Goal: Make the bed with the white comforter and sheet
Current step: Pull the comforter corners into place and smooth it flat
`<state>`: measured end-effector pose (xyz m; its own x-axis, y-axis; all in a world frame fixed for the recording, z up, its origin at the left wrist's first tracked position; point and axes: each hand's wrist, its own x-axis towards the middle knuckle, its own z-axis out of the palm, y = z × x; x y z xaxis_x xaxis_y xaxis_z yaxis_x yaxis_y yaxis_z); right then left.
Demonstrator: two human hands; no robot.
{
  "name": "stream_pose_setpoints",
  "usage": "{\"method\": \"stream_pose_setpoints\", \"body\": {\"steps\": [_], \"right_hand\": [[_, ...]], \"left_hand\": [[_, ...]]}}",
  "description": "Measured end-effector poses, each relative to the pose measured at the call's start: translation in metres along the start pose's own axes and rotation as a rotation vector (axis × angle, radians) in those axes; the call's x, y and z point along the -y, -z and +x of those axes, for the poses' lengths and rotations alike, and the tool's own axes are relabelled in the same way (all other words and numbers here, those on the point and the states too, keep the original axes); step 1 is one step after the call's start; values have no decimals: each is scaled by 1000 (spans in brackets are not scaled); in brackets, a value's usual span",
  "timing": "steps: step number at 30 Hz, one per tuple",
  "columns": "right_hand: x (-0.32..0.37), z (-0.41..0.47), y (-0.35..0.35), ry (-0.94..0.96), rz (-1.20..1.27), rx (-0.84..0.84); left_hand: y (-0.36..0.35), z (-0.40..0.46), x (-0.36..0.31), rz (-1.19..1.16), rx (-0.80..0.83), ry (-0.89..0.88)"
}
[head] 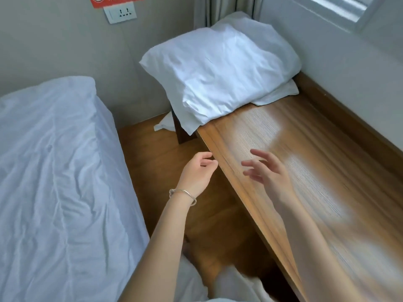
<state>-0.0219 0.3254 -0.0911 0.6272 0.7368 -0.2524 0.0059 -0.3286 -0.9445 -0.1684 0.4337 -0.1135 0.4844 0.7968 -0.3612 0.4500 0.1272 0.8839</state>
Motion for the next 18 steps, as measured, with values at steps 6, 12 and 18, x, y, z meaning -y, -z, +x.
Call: {"method": "stream_pose_setpoints", "body": {"steps": [6,12,18], "right_hand": [[44,99,-47,-144,29,-105],[41,233,-88,-246,51,-233],[44,338,-122,-353,18,-356]], "left_hand": [[46,127,-43,-44,75,2],[67,257,-68,-76,98,45],[92,371,-89,110,51,-50]]}}
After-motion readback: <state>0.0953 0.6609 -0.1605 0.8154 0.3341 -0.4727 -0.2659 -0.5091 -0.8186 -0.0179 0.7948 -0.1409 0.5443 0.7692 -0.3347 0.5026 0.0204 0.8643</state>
